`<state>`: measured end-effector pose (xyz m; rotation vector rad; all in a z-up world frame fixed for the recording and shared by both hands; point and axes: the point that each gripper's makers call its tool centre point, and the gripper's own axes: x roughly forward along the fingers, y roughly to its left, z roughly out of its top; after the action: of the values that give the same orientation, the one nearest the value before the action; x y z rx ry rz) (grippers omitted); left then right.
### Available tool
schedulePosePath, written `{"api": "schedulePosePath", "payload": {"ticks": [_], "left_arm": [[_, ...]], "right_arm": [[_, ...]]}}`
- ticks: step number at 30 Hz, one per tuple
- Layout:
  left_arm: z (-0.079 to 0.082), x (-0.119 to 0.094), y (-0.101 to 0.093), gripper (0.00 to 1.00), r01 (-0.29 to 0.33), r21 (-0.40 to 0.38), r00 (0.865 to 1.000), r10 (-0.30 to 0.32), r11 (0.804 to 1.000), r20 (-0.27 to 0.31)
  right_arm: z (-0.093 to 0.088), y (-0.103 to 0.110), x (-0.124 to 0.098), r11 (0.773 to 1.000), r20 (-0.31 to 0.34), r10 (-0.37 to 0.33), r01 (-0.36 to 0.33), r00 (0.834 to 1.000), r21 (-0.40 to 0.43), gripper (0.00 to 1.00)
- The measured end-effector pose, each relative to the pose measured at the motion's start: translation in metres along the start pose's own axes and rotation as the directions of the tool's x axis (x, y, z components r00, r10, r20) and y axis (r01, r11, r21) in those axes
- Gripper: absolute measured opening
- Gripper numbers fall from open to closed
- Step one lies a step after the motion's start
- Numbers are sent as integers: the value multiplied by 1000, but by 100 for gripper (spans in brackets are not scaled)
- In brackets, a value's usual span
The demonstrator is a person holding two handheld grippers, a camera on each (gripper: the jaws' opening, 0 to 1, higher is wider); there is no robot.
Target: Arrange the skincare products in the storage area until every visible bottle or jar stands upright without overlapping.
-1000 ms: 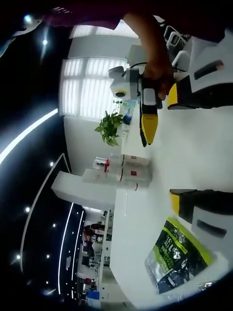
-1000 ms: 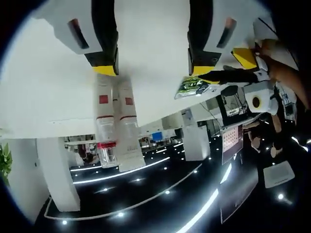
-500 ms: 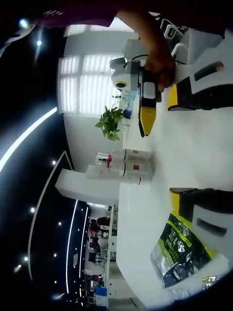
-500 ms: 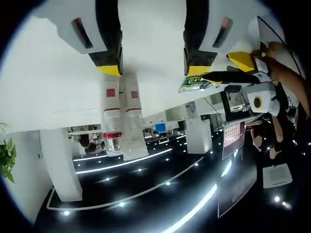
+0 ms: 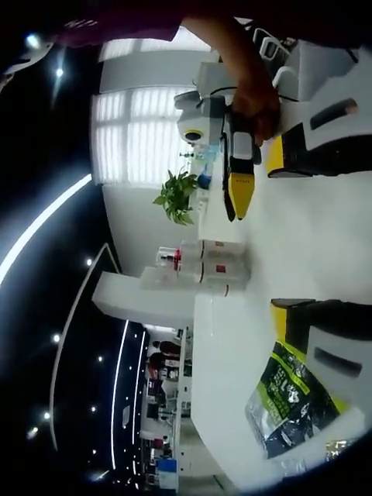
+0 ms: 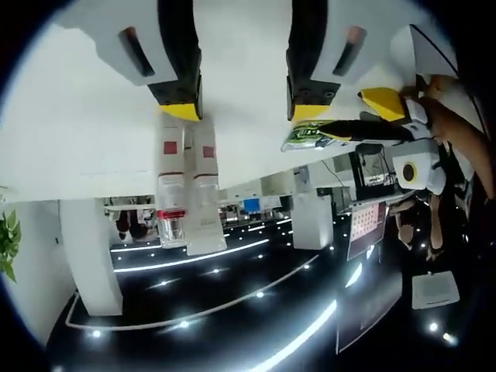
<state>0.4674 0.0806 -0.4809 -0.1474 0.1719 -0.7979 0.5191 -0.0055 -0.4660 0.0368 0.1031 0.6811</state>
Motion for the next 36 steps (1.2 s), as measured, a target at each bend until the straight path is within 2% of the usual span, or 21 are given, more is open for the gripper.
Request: {"api": "schedulePosePath", "payload": {"ticks": [12, 13, 15, 16, 19, 20, 23, 26, 29, 31, 34, 36], "left_arm": [[1, -1, 2, 67, 1, -34, 1000, -1, 999, 2], [2, -2, 5, 68, -7, -42, 1000, 7, 999, 2], [8, -7, 17, 68, -61, -52, 998, 62, 997, 20], [8, -8, 20, 68, -65, -62, 998, 67, 996, 20], [12, -11, 27, 73, -86, -114, 996, 88, 990, 10], [13, -13, 32, 75, -116, -135, 993, 118, 984, 8], [18, -20, 44, 74, -165, -126, 986, 168, 978, 7], [29, -30, 59, 74, -228, -117, 973, 231, 966, 12], [44, -42, 85, 73, -308, -127, 950, 312, 943, 16], [48, -50, 104, 72, -361, -136, 932, 363, 923, -4], [45, -57, 127, 71, -412, -150, 911, 407, 899, -61], [41, -63, 145, 72, -453, -164, 891, 440, 876, -111]], "right_arm": [[-6, 8, 3, 1000, -35, 30, -30, 999, 5, 41], [-6, 7, 3, 1000, -35, 30, -30, 999, 4, 41], [-7, 8, 3, 999, -40, 32, -31, 999, 10, 41], [-7, 7, 3, 999, -41, 31, -30, 999, 13, 40], [-5, 7, 1, 999, -33, 31, -30, 999, 13, 35], [-6, 7, 1, 999, -34, 32, -31, 999, 15, 35], [-6, 9, 1, 999, -35, 35, -34, 999, 18, 35], [-6, 11, 1, 999, -36, 43, -43, 998, 18, 35], [-6, 12, -1, 999, -37, 45, -45, 998, 10, 31], [-6, 13, -2, 999, -35, 45, -45, 998, 2, 29], [-6, 12, -1, 999, -37, 48, -48, 998, 9, 30], [-7, 13, 0, 998, -41, 57, -57, 998, 12, 29]]}}
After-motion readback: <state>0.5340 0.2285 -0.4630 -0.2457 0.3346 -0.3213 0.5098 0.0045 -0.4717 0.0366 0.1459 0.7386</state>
